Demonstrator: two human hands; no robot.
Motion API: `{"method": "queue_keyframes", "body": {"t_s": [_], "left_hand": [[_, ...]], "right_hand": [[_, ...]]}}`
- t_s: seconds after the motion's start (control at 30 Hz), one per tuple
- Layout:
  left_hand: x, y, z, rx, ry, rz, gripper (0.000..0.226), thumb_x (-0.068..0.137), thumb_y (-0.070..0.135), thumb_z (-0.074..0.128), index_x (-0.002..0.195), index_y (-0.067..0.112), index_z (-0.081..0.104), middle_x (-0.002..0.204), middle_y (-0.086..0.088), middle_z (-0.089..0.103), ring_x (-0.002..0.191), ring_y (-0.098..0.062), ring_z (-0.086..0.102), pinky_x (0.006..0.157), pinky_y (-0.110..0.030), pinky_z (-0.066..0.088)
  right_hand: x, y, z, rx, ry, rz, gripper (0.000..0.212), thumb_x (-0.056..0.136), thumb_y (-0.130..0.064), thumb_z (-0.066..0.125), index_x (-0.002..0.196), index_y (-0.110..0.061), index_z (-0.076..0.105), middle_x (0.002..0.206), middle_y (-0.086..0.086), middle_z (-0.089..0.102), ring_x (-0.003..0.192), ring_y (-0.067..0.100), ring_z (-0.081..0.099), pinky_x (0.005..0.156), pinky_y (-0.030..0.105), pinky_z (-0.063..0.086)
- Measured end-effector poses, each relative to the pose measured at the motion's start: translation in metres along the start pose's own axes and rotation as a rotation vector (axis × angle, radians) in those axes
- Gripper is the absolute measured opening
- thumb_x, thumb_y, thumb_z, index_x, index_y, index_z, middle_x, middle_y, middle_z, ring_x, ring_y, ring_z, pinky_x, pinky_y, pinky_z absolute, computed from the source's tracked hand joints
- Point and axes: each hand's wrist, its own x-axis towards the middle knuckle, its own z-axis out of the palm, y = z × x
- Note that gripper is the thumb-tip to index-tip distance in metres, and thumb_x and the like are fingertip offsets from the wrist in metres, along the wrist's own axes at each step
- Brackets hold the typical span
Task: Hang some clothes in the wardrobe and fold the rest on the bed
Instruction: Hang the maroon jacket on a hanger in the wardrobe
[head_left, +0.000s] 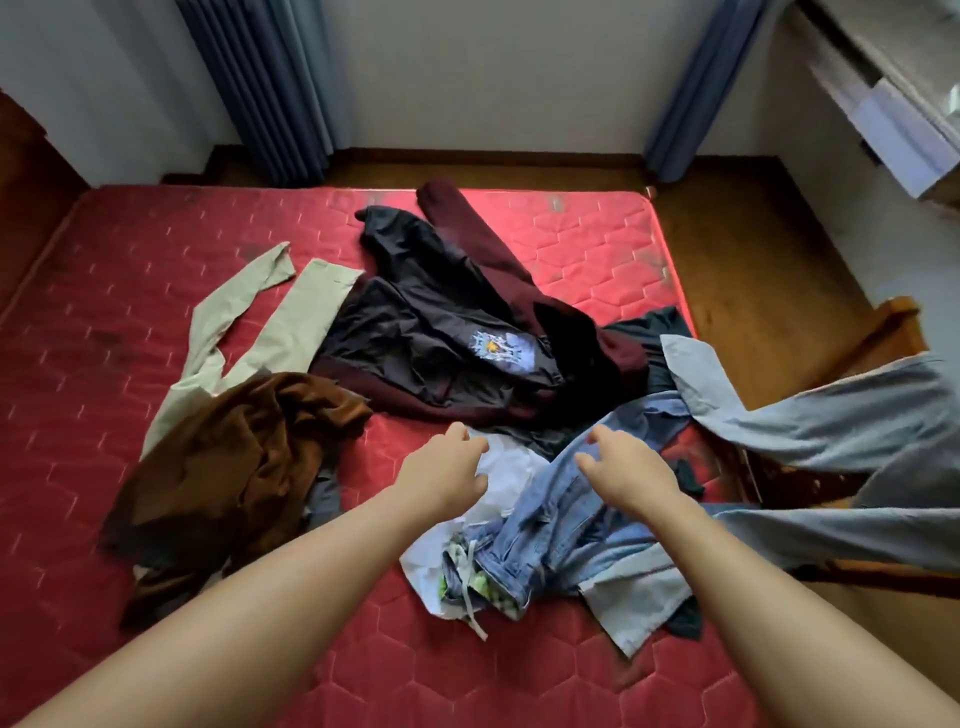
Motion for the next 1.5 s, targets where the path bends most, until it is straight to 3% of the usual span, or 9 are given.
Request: {"method": "queue_keyframes", "body": {"t_s": [0.37,0.53,0.63,0.77,0.9,1.13,1.33,1.43,1.5], "left_hand": [[0.229,-0.025,0.110,0.020,-0.069,-0.010,0.038,0.096,0.023,0.051,0.133,0.017,0.046,0.129,-0.006,0.042,0.119,-0.031,0.046,0.086,-0.046,0.049],[0.300,-0.035,0.167,0.031,-0.084,0.065,0.046,0.094,0.014,0.051,0.139,0.017,0.043,0.146,-0.004,0.037,0.135,-0.029,0.039,0.098,-0.049,0.048],[0.340,-0.040,0.191,0.010,-0.171,0.120,0.075,0.095,0.014,0.054,0.159,0.023,0.017,0.167,0.000,0.010,0.153,-0.024,0.014,0.114,-0.048,0.037],[0.376,-0.056,0.222,-0.043,-0.298,0.012,0.083,0.097,0.025,0.053,0.161,0.028,0.000,0.167,-0.002,0.012,0.154,-0.033,-0.001,0.120,-0.057,0.023],[0.378,-0.068,0.245,-0.040,-0.129,-0.001,0.069,0.097,0.035,0.055,0.157,0.025,0.023,0.150,-0.005,0.033,0.140,-0.035,0.027,0.111,-0.054,0.036],[0.334,-0.059,0.209,-0.195,0.033,-0.041,0.076,0.085,0.057,0.064,0.151,0.041,0.028,0.135,-0.002,0.041,0.131,-0.026,0.037,0.114,-0.055,0.026],[0.261,-0.059,0.100,-0.423,0.395,0.035,0.024,0.080,0.032,0.067,0.099,0.028,0.053,0.099,0.009,0.054,0.100,-0.019,0.056,0.102,-0.043,0.036],[0.206,-0.071,0.037,-0.425,0.408,0.190,0.023,0.080,0.018,0.065,0.086,0.026,0.045,0.087,0.009,0.051,0.085,-0.021,0.055,0.077,-0.038,0.043],[0.167,-0.077,-0.004,-0.467,0.472,0.269,0.024,0.076,0.009,0.067,0.085,0.022,0.050,0.084,0.010,0.054,0.080,-0.013,0.052,0.073,-0.031,0.041]], "right_hand": [[0.217,0.047,0.115,0.027,-0.051,0.030,0.048,0.104,-0.029,0.047,0.148,-0.017,0.034,0.134,0.014,0.049,0.109,0.036,0.057,0.078,0.040,0.048],[0.287,0.051,0.158,-0.135,-0.004,-0.013,0.076,0.098,-0.011,0.051,0.159,-0.031,0.010,0.159,0.013,0.016,0.140,0.039,0.028,0.101,0.048,0.045],[0.322,0.057,0.185,-0.266,-0.055,-0.041,0.079,0.100,-0.013,0.053,0.160,-0.033,0.005,0.168,0.005,-0.006,0.153,0.035,0.005,0.112,0.054,0.035],[0.351,0.071,0.221,-0.328,-0.013,-0.081,0.052,0.103,-0.028,0.051,0.151,-0.028,0.032,0.156,0.009,0.020,0.130,0.035,0.040,0.093,0.046,0.047],[0.364,0.076,0.234,-0.459,0.096,-0.138,0.032,0.100,-0.034,0.053,0.132,-0.028,0.050,0.140,0.009,0.030,0.116,0.035,0.042,0.085,0.044,0.042],[0.321,0.055,0.186,-0.303,0.369,-0.391,0.028,0.089,-0.041,0.065,0.100,-0.015,0.070,0.127,0.009,0.055,0.134,0.033,0.041,0.114,0.055,0.025],[0.247,-0.025,0.084,-0.167,0.396,-0.667,0.028,0.094,-0.039,0.060,0.089,-0.012,0.063,0.099,0.008,0.061,0.100,0.032,0.057,0.092,0.044,0.045],[0.201,-0.059,0.040,-0.076,0.290,-0.685,0.029,0.099,-0.042,0.054,0.095,-0.014,0.059,0.101,0.006,0.056,0.100,0.028,0.053,0.087,0.043,0.045],[0.170,-0.080,0.017,0.237,0.189,-0.674,0.025,0.099,-0.041,0.052,0.101,-0.017,0.059,0.102,-0.001,0.055,0.100,0.019,0.054,0.090,0.036,0.045]]}}
